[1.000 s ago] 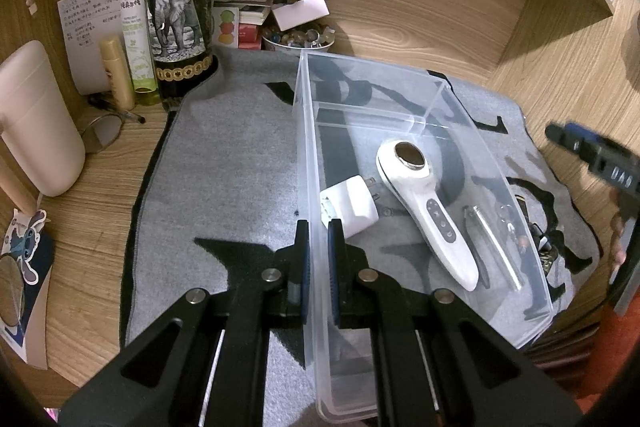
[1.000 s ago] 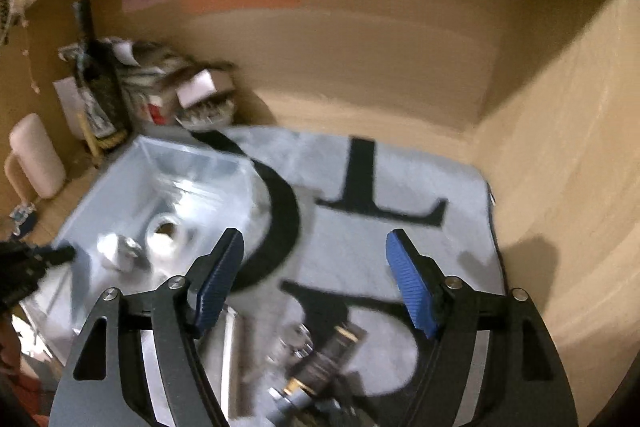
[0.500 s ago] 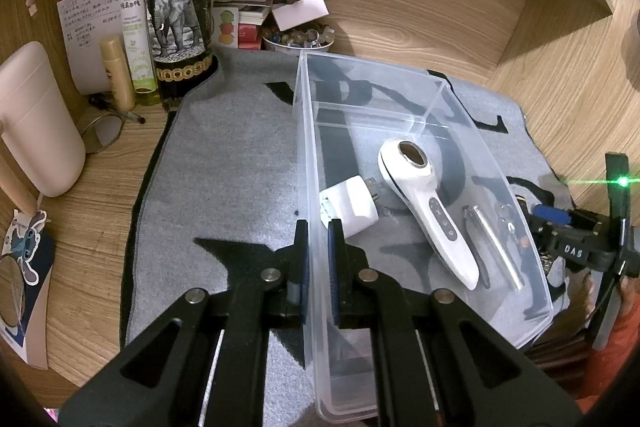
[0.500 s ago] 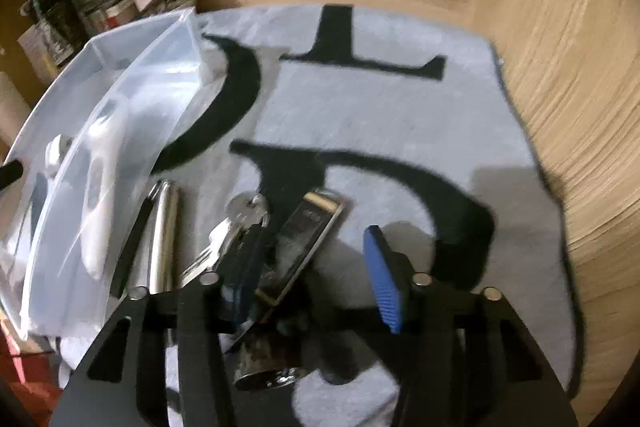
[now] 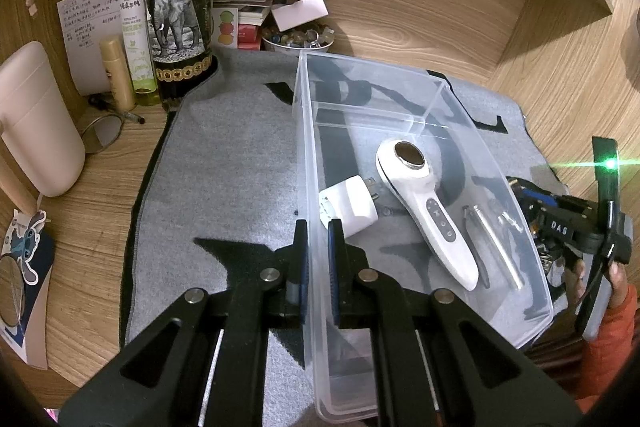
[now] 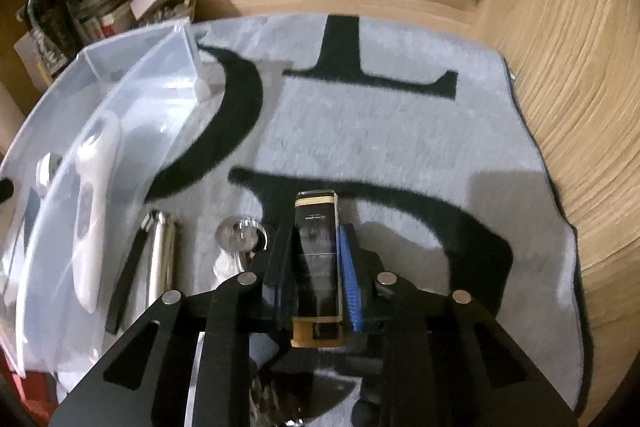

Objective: Organize rigid objects
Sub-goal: 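Grasp the black-and-gold case with the right gripper, then place the black-and-gold case into the clear box beside the white device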

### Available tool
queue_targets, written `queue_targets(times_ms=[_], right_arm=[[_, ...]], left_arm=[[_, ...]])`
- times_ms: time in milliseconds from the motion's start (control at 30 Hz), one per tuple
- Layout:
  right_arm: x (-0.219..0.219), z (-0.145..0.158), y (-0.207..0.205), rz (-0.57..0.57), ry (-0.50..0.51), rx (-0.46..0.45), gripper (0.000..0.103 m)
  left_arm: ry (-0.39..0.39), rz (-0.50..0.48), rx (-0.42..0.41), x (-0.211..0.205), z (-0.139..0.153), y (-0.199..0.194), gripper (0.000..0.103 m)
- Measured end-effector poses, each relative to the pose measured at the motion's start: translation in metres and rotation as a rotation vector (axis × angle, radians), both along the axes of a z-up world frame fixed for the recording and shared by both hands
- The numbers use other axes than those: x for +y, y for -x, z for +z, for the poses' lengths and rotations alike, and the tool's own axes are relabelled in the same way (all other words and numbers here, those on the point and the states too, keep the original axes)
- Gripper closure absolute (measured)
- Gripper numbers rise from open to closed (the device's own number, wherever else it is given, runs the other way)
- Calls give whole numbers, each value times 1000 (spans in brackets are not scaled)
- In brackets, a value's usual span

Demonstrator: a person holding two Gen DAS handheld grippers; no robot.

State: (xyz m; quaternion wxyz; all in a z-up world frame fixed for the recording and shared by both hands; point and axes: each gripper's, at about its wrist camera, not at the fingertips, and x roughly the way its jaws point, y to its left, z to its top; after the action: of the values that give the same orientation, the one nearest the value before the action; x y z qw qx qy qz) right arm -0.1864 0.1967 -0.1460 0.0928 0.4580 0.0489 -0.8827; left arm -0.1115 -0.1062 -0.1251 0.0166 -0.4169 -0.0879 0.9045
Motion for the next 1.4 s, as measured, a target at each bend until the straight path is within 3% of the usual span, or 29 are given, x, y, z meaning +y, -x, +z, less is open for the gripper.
queue_targets(times_ms=[333, 833, 1133, 1400], right_arm=[[-14, 47, -2, 21, 70, 131, 82], [-70, 101, -3, 188, 138, 297, 82], [-112, 95, 1, 298, 121, 266, 82], [-142, 69, 13, 373, 102, 156, 82]], left_arm=[[1, 0, 0, 0, 0, 0, 95], [1, -3, 1, 0, 0, -1, 95], [3, -3, 2, 1, 0, 0, 95], [-2, -2, 5, 2, 2, -3, 95]])
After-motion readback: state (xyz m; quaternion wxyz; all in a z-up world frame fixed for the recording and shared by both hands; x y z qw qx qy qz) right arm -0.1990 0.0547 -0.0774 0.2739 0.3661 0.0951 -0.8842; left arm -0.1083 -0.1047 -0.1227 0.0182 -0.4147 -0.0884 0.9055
